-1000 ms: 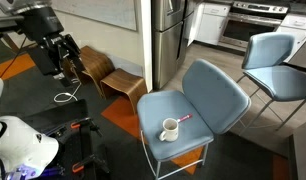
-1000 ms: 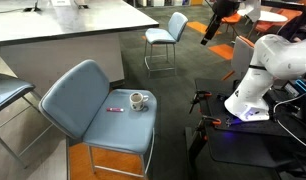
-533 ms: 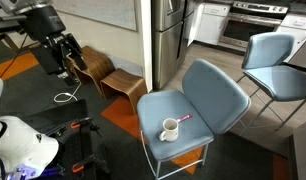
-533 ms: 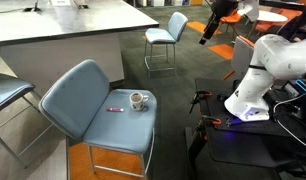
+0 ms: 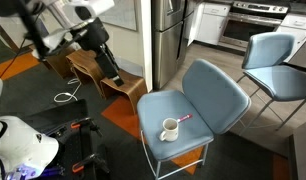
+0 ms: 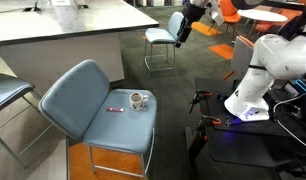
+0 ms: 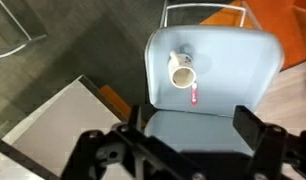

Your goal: Pick up the pen from the light blue chair and place it in the mug cup.

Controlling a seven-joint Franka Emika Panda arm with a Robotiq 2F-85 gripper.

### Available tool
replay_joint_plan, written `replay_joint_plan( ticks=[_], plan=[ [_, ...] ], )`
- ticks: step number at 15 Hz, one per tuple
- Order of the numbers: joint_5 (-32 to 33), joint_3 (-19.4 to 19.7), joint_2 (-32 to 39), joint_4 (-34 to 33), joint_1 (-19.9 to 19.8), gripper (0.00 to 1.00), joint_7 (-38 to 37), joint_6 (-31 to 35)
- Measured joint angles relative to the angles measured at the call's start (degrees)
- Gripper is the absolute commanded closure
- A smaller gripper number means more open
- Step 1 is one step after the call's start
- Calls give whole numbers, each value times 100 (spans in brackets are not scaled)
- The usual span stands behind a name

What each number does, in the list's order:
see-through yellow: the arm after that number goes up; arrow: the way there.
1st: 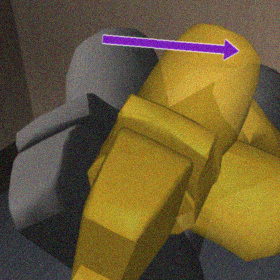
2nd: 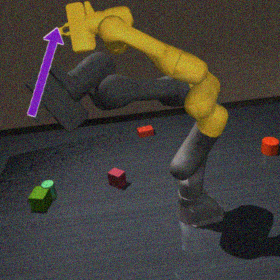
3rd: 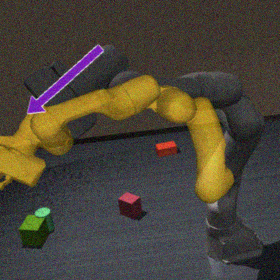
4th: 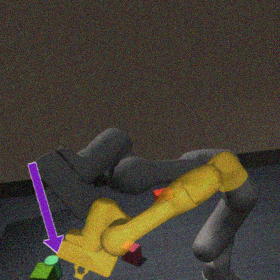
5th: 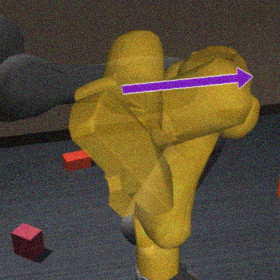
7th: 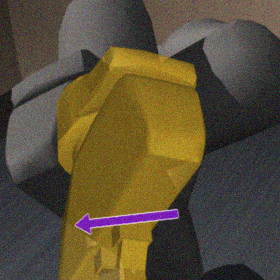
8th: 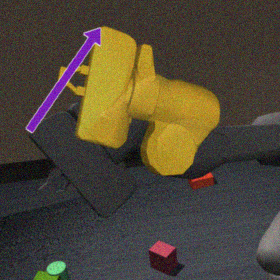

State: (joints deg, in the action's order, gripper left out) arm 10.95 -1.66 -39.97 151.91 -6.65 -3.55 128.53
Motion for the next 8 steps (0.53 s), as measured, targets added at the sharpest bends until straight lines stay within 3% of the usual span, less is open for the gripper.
replay_joint_plan(
  ticks=[8],
  plan=[
    [-118, 170, 3238, -2051, 425, 0, 469, 318]
  ],
)
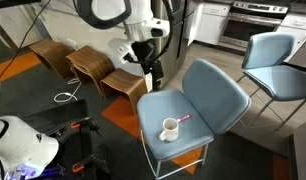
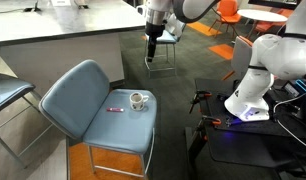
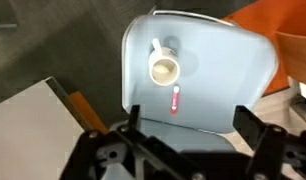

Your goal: Pick up the pen from the light blue chair and place it in the mug cup.

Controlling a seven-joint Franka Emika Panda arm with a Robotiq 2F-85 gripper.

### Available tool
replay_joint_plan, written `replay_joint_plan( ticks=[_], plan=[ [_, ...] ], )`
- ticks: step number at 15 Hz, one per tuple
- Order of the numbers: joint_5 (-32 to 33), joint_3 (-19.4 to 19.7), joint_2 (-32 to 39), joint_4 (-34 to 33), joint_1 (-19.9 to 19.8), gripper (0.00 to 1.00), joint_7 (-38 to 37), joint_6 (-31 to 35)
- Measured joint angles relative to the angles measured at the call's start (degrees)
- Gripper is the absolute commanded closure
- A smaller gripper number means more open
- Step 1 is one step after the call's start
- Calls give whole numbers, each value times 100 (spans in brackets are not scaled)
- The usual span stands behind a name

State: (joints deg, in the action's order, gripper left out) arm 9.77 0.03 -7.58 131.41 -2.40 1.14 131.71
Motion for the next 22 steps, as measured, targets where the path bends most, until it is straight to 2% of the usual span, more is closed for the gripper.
replay_joint_plan(
  ticks=[7, 13, 17, 22],
  plan=[
    [-495, -14, 2443, -2273, 99, 0, 474, 31],
    [-497, 3, 4583, -4461, -50, 0, 556, -92],
    [-523, -31, 5792, -5868, -91, 0, 559, -475],
    [-745, -127, 7088, -7257, -96, 0, 559, -1064]
  ],
)
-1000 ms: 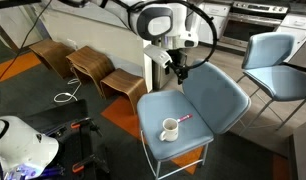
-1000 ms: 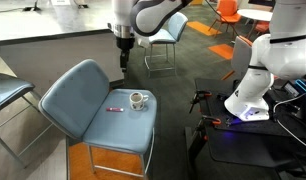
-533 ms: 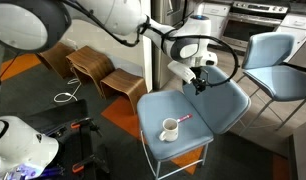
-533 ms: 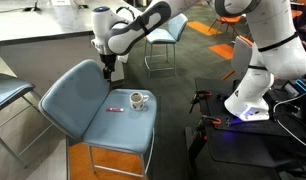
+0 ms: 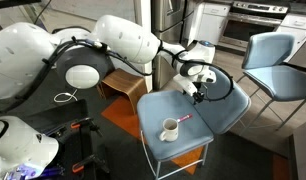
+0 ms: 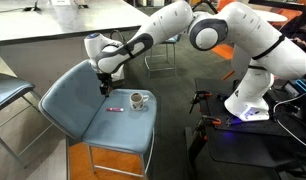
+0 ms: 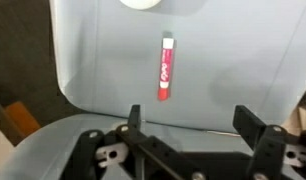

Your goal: Pick up the pen from the light blue chair and place it in the mug cup.

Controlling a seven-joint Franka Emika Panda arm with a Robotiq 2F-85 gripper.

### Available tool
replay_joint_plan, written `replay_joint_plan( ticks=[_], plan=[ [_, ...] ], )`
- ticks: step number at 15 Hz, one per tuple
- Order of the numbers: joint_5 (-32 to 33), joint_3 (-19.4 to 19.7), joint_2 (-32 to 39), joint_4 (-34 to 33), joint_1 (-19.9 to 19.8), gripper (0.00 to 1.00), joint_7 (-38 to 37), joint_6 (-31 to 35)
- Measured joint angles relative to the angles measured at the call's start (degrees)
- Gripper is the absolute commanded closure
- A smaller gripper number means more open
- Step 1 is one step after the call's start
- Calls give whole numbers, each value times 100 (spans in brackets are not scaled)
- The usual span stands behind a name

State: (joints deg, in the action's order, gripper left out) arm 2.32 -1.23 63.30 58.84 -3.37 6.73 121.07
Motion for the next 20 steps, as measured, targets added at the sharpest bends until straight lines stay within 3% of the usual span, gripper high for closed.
replay_joint_plan(
  ticks=[9, 15, 20],
  plan=[
    [-193, -160, 1499, -1837, -261, 0, 227, -964],
    [-290, -310, 2082, -2493, -166, 0, 231, -1430],
    [-371, -310, 2148, -2435, -242, 0, 337, -1442]
  ],
)
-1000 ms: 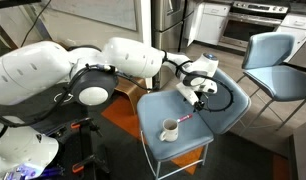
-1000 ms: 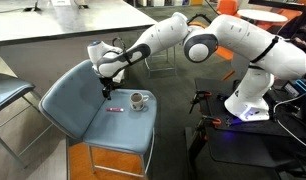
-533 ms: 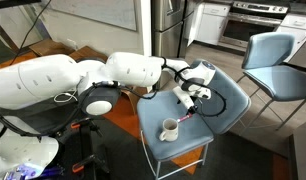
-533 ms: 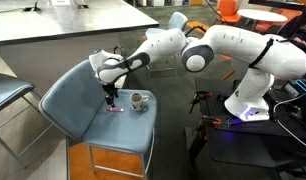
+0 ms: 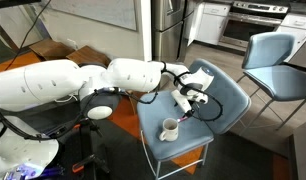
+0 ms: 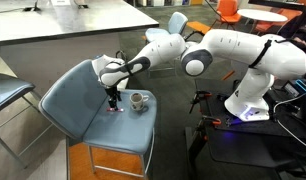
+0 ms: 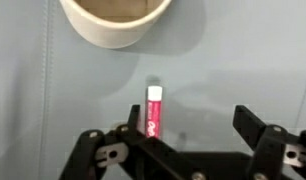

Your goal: Pick up the pen from the light blue chair and place it in the mug cup.

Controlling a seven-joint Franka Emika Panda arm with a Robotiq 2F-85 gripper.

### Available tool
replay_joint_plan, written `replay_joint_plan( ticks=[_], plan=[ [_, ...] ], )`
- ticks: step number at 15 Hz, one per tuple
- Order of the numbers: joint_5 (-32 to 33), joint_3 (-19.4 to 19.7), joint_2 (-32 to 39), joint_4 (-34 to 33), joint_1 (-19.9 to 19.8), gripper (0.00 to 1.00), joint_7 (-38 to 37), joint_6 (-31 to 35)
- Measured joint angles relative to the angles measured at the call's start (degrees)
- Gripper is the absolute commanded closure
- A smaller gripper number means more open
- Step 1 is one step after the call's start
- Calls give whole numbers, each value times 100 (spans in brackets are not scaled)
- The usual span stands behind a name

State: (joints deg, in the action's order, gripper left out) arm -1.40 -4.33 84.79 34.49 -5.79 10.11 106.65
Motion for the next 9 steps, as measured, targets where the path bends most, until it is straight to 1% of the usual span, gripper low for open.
replay_joint_plan(
  ticks=[4, 9],
  plan=[
    [0, 0, 6, 42, -50, 0, 164, 0],
    [0, 8, 5, 43, -47, 0, 175, 0]
  ],
)
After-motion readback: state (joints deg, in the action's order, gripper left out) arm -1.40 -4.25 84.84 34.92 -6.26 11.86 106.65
